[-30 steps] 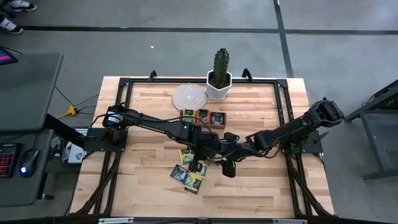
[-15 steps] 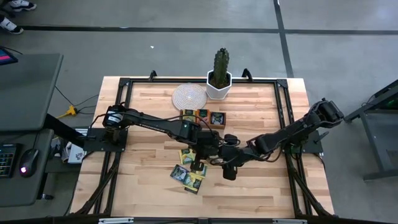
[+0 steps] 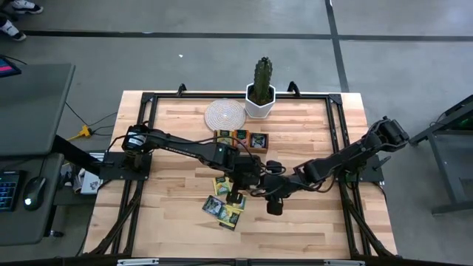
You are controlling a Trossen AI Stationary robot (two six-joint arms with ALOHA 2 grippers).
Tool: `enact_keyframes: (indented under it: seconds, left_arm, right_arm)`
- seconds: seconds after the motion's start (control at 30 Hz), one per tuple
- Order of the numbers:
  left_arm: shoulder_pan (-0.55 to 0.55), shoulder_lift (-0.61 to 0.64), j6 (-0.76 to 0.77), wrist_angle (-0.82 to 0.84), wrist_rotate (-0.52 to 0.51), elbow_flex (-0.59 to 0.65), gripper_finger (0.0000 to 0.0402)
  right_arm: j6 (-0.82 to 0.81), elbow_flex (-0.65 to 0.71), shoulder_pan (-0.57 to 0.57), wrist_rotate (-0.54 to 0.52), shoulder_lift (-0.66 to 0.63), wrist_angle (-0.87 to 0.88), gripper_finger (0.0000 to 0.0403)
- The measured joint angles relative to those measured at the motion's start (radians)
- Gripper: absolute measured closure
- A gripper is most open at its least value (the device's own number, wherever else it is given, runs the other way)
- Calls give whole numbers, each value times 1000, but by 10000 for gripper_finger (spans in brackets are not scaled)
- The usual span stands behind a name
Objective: Pick & Place Tea
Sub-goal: Put the purple tea bag into the right section of the wooden organizer
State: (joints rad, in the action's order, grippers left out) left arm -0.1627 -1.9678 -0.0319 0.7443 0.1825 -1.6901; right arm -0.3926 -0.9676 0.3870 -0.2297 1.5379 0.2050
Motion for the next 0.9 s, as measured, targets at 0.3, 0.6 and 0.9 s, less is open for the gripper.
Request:
enact_keyframes:
  seconds: [0.3,0.6,0.9]
  left_arm:
    - [0,0,-25,-21,24,-7,401]
    - [1,1,-66,-37,38,-10,401]
    - [2,2,-93,-34,52,-12,402]
  right_arm:
    - [18,0,1,1,-2,-3,330]
    - [34,0,2,26,-2,-8,374]
    - [-10,0,2,22,-1,-8,401]
